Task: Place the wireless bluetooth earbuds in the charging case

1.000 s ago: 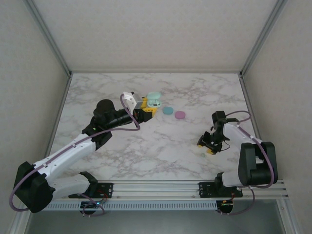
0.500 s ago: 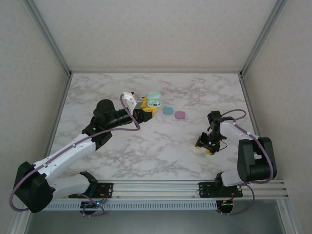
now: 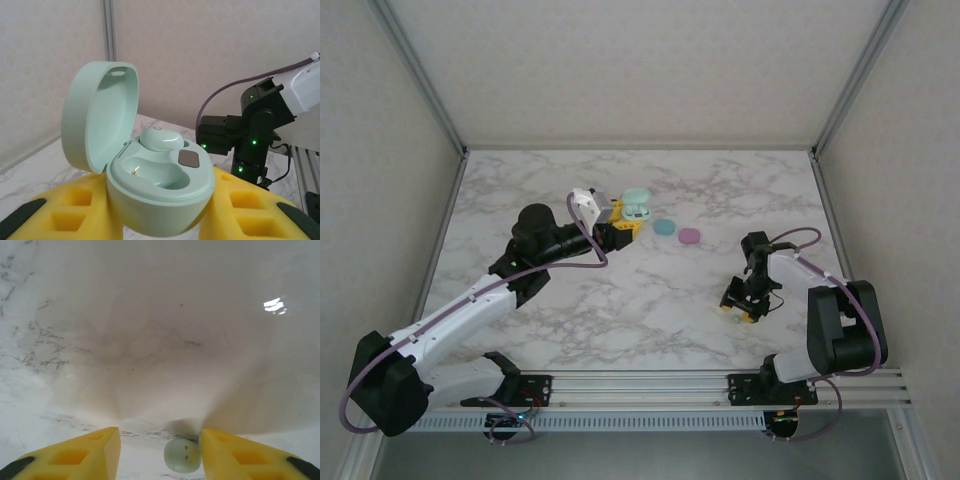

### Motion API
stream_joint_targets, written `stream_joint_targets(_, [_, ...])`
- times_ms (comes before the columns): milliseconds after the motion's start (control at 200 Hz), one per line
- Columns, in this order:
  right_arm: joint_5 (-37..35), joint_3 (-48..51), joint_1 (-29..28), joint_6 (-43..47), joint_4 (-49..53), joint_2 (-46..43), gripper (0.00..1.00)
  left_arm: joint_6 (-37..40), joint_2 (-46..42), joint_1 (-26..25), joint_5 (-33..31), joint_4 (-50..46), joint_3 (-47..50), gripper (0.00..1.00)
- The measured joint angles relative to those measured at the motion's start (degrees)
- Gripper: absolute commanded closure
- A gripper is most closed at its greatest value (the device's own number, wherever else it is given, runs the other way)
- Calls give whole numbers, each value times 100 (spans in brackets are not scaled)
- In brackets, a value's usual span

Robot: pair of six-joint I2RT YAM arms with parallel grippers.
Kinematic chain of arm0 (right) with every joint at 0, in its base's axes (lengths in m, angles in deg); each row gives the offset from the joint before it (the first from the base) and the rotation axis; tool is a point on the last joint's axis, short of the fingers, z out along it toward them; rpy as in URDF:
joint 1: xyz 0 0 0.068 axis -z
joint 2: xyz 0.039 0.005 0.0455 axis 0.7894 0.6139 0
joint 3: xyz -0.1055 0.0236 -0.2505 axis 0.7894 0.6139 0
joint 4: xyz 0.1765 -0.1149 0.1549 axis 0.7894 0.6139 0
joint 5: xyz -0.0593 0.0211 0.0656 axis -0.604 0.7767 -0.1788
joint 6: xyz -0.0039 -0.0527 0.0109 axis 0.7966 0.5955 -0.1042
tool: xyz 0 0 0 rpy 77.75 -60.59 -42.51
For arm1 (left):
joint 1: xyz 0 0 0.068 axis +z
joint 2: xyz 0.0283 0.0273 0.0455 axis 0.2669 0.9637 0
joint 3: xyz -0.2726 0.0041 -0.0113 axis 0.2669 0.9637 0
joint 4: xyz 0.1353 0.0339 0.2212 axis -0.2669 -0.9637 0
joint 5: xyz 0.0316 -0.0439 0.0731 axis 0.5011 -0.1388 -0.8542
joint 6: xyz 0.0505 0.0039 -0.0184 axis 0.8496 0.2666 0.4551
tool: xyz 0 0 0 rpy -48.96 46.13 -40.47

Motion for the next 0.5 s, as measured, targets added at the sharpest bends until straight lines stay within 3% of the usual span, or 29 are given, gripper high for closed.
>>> stream_joint_targets(501, [-424,-232,-59,94,151,219,59,0,11,0,0,-2,0,79])
